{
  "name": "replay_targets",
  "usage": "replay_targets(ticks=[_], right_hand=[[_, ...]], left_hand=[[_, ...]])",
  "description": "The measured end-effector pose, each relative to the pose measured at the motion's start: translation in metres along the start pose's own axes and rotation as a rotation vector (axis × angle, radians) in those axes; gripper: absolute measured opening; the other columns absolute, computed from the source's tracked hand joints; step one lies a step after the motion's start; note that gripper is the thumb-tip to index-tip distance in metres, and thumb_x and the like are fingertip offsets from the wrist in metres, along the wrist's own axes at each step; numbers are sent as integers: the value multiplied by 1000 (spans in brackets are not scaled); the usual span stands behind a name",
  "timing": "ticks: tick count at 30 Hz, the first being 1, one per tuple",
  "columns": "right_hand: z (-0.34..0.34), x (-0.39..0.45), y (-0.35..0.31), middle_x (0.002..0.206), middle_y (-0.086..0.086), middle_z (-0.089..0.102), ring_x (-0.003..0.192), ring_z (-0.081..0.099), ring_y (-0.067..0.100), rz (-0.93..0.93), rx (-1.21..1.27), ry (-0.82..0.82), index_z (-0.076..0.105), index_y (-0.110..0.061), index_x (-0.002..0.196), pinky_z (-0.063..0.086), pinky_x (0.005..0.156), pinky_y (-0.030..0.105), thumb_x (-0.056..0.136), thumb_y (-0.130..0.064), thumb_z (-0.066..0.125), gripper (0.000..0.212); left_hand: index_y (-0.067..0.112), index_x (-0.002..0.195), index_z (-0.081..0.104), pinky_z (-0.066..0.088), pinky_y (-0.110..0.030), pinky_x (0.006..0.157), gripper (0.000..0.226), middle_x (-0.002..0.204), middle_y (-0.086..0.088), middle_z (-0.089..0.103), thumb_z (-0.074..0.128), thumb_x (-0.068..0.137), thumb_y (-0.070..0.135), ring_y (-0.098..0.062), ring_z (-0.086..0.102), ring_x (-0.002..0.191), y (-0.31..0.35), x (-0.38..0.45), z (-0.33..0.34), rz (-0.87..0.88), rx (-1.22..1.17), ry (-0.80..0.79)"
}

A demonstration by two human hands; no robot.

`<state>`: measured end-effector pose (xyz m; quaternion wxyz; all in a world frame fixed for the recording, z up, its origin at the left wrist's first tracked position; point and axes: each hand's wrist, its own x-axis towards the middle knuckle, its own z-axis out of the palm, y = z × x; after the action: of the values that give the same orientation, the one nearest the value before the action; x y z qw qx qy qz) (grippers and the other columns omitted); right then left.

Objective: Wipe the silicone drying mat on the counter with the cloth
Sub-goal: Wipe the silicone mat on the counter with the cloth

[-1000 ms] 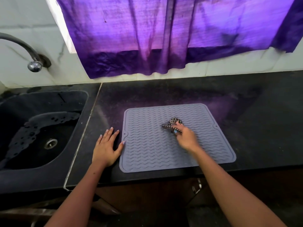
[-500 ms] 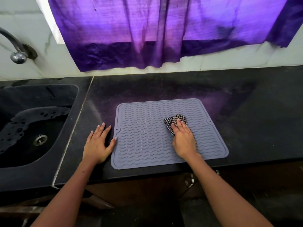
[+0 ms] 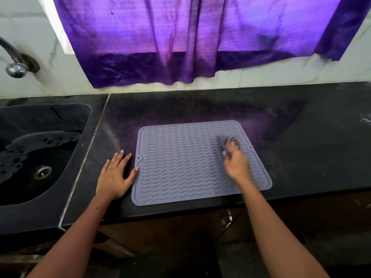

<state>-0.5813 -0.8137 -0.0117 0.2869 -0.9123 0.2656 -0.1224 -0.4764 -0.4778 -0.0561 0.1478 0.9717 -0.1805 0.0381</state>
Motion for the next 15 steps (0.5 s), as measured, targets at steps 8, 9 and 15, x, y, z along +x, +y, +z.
replay_targets(ticks=[8,9,15], right_hand=[[9,12,7,157,1,17,145,16,17,-104,-207,-109,34,-16,144,13,117,32,92,-7,50,55],[6,15,8,155,-2,23,143,23,17,-48,-86,-118,39,-17,141,19,116,33,91,-4,50,53],[-31,36,11,130,3,57,119,52,19,338,577,166,52,-11,133,39,104,28,95,-8,48,39]], left_hand=[[21,144,37,10,-38,118,83,155,-4,26,16,80,71,-18,18,144,1,0,2,6,-10,24],[21,143,38,10,-38,118,83,155,-4,26,16,80,71,-18,18,144,1,0,2,2,-12,26],[21,143,37,10,-38,118,86,155,-4,26,14,78,72,-18,18,144,2,-1,0,-4,-15,12]])
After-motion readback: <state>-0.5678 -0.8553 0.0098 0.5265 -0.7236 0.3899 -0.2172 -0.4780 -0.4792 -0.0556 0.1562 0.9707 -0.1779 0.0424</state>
